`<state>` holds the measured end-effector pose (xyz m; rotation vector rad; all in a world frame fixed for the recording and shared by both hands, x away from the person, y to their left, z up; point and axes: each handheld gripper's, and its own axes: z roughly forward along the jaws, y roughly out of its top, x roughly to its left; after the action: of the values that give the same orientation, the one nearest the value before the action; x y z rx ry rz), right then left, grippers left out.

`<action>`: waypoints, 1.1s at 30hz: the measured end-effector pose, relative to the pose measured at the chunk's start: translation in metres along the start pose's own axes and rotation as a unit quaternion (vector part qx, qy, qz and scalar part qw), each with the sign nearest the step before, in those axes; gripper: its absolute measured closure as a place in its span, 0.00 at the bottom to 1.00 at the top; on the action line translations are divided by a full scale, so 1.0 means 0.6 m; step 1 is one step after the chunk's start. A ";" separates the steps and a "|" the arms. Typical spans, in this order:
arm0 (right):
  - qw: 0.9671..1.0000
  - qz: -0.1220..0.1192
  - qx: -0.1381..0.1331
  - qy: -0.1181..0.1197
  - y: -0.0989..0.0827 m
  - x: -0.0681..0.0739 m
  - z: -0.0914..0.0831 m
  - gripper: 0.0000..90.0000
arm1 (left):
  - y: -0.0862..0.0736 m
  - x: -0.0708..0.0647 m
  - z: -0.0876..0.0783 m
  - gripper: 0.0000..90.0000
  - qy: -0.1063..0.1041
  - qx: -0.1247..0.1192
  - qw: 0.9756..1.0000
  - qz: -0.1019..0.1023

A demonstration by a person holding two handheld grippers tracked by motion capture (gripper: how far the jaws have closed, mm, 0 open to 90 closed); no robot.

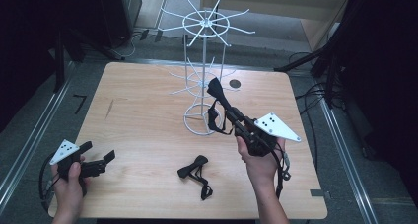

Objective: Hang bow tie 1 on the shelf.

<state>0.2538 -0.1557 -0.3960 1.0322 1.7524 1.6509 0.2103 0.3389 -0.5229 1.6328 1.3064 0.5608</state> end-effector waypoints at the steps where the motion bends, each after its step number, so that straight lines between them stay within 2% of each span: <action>1: 1.000 0.002 0.001 -0.001 0.000 -0.002 0.002 0.90 | -0.001 -0.001 -0.001 0.00 0.001 -0.002 1.000 0.000; 16: 1.000 0.021 0.010 -0.010 -0.018 -0.024 0.042 0.90 | -0.019 -0.010 -0.032 0.00 0.016 -0.001 1.000 0.009; 24: 0.999 0.034 0.018 -0.014 -0.034 -0.030 0.060 0.89 | -0.022 -0.011 -0.038 0.00 0.018 -0.001 1.000 0.013; 29: 0.999 0.036 0.028 -0.020 -0.049 -0.032 0.070 0.88 | -0.022 -0.012 -0.037 0.00 0.018 -0.001 1.000 0.014; 33: 0.999 0.037 0.029 -0.017 -0.053 -0.034 0.072 0.85 | -0.022 -0.011 -0.037 0.00 0.017 -0.001 1.000 0.013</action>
<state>0.2943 -0.1455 -0.4353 1.1570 1.7685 1.6263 0.1837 0.3413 -0.5227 1.6467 1.3100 0.6075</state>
